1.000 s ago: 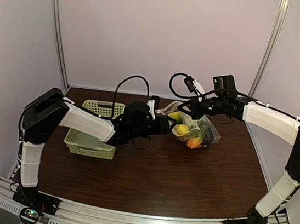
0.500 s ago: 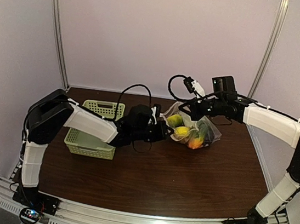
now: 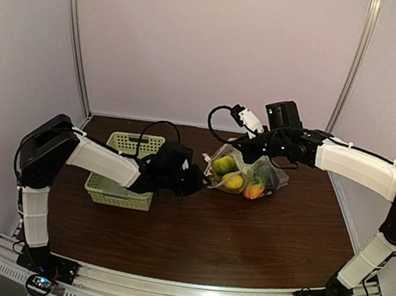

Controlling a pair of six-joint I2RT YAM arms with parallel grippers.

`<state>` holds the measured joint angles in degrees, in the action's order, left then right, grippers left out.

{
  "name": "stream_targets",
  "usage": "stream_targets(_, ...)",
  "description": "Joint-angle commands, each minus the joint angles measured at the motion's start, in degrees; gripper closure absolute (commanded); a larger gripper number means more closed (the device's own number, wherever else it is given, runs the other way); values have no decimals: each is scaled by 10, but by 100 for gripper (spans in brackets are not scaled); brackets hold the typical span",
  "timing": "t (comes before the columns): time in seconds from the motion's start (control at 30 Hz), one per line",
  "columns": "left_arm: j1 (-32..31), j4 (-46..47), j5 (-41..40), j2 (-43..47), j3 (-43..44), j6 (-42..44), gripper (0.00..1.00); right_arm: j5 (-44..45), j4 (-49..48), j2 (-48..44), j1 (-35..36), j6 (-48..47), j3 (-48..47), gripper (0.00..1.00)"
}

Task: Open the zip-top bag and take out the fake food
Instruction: Open the bag opening of the zipper food storage bag, then insert the zipper food storage bag at the center of the board.

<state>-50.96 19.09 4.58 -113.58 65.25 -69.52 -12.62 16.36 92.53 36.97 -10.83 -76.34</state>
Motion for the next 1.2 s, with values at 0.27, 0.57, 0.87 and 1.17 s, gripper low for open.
stream_targets(0.27,3,19,-7,142,-41,232,71,-4,-6,0,1,12,-25,100)
stream_targets(0.57,2,106,14,96,0,226,80,14,-2,3,1,23,-32,100)
stream_targets(0.87,1,89,45,-14,107,217,82,-1,-4,3,1,35,-32,100)
stream_targets(1.17,-16,34,-47,-87,178,239,54,-37,-10,8,2,45,-28,100)
